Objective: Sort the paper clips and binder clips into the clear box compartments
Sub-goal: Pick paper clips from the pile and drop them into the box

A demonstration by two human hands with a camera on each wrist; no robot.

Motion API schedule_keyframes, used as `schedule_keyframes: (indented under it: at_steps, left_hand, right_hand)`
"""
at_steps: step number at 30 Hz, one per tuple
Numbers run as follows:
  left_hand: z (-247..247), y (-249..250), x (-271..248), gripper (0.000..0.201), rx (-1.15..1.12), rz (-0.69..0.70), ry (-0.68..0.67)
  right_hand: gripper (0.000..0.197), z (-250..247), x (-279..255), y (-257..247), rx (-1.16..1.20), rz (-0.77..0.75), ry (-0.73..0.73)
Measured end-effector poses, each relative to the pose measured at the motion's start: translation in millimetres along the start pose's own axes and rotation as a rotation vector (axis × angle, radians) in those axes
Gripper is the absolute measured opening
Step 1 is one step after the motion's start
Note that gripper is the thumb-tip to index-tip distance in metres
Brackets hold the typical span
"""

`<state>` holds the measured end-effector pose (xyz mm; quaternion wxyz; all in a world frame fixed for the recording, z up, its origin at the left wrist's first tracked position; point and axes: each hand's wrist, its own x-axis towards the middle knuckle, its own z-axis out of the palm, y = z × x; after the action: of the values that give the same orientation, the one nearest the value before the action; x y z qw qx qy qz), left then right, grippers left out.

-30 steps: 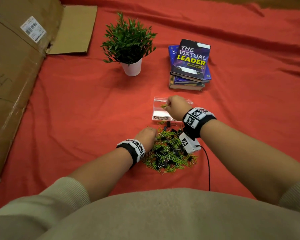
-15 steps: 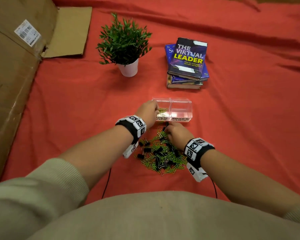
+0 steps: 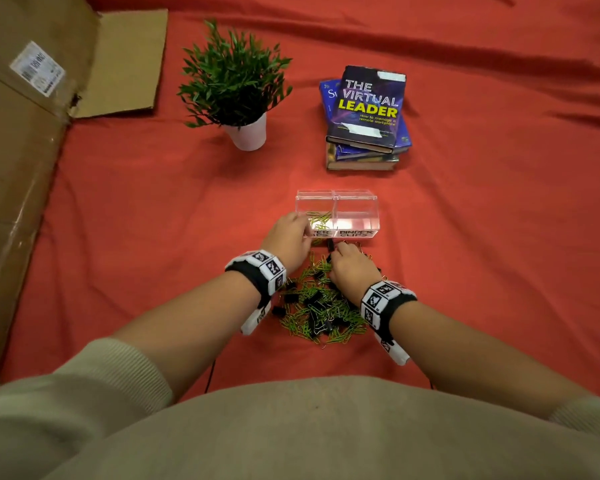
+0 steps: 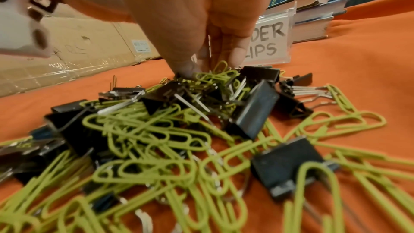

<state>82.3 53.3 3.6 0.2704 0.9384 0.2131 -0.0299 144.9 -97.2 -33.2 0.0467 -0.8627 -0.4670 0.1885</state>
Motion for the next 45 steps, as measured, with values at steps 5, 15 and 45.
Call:
schedule_keyframes:
  at_steps: [5, 15, 45]
  left_hand:
    - [23.9, -14.0, -30.0, 0.01, 0.035, -0.128, -0.158]
    - [48.1, -15.5, -32.5, 0.015, 0.091, -0.104, -0.182]
    - [38.2, -24.6, -68.7, 0.043, 0.096, -0.084, -0.121]
  right_hand:
    - [0.019, -19.2, 0.7, 2.9, 0.137, 0.064, -0.117]
    - [0.013, -89.3, 21.4, 7.1, 0.663, 0.19, -0.081]
    - [0.037, -14.4, -22.3, -8.2, 0.211, -0.011, -0.097]
